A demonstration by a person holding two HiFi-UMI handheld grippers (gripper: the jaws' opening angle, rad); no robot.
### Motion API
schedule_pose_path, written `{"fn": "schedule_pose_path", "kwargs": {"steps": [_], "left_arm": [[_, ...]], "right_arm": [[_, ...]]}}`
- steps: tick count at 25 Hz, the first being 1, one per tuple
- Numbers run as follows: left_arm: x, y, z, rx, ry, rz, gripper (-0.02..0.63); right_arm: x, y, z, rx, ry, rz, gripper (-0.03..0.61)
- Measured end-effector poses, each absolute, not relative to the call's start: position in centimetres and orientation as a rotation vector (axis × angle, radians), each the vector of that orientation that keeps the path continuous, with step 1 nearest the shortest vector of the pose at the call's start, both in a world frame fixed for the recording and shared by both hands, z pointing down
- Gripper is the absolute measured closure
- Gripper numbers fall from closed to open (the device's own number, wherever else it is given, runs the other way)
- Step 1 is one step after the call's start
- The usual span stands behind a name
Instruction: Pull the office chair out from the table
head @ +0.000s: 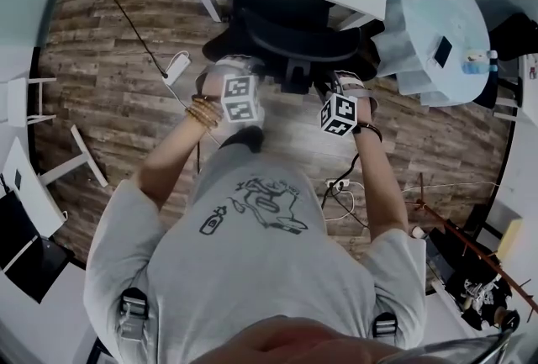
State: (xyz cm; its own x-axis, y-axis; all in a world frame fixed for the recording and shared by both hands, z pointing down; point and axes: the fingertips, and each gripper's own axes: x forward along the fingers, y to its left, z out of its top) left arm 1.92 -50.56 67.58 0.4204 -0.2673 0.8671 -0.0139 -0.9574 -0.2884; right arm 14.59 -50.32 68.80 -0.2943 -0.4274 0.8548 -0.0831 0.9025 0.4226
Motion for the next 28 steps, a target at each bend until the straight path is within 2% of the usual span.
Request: {"fn": "schedule_pose_path", "kwargs": {"steps": [9,28], "left_arm": [[-0.8,-44.4,67.8,-2.429,0.274,-1.612,0.517],[-0.3,-28.4,68.1,-2.448,0.256,-1.663,0.517]], "right_arm": [[11.8,-43.2,68.9,0.399,-1.905,-0.322,0.485],[12.4,-27.7,69.0,0.424,-1.93,-0.278,0.477]]}}
